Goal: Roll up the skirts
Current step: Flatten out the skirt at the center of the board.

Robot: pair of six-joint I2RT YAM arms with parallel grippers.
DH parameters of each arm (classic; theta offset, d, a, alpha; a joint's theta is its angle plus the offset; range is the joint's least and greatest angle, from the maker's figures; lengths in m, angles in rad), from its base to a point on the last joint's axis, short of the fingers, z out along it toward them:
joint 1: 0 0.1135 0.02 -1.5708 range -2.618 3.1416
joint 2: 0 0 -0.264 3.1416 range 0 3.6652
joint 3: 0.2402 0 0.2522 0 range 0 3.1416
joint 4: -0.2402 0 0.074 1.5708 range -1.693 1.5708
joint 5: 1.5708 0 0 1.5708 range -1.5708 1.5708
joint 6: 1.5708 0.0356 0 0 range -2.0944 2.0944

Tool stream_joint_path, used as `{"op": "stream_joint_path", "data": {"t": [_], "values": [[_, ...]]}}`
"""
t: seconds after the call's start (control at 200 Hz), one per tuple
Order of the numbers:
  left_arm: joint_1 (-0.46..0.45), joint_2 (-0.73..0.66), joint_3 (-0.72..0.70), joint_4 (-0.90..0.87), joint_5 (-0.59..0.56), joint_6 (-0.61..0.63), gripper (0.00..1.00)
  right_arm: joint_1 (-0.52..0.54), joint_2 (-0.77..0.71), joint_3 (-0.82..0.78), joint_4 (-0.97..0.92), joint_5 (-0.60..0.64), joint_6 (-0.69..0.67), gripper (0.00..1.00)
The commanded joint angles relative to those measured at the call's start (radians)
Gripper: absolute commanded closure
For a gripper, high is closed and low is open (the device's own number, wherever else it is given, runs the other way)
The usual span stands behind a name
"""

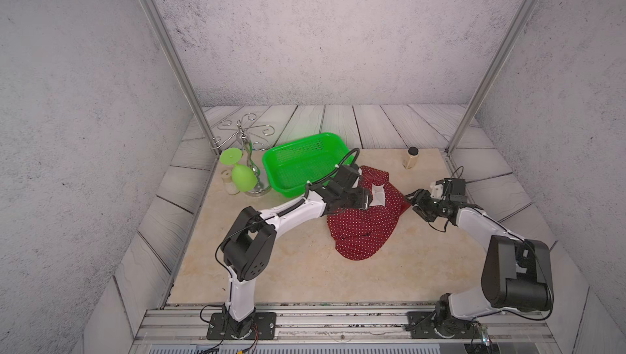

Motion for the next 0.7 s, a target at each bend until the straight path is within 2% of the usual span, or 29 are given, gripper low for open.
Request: {"op": "stream_joint_path", "data": {"t": [0.0,0.08,0.215,0.31,0.395,0.425,0.51,0.625,0.691], "values": [[-0.044,0.096,0.117,-0.141,-0.318,0.121,0.33,-0.014,-0.099,-0.031,-0.028,0.026,0.008,0.35],[-0.057,0.169,0.193,-0.193,-0.446,0.153,0.32,-0.016,-0.142,-0.037,-0.062,0.032,0.001,0.35],[-0.061,0.278,0.316,-0.239,-0.443,0.212,0.32,-0.017,-0.171,-0.039,-0.089,0.021,0.004,0.35],[-0.061,0.358,0.401,-0.289,-0.456,0.222,0.36,-0.017,-0.174,-0.029,-0.098,0.010,0.004,0.35],[-0.057,0.403,0.448,-0.300,-0.456,0.244,0.49,-0.017,-0.171,-0.018,-0.103,0.005,0.003,0.35],[-0.052,0.408,0.454,-0.295,-0.433,0.251,0.56,-0.017,-0.170,-0.013,-0.104,0.004,0.001,0.35],[-0.046,0.382,0.469,-0.294,-0.363,0.264,1.00,-0.017,-0.164,-0.002,-0.104,0.002,-0.019,0.35],[-0.043,0.224,0.500,-0.375,-0.312,0.308,1.00,-0.017,-0.148,0.015,-0.087,0.003,-0.067,0.34],[-0.033,0.070,0.434,-0.389,-0.260,0.390,1.00,-0.018,-0.131,0.022,-0.025,-0.043,-0.099,0.33]]}}
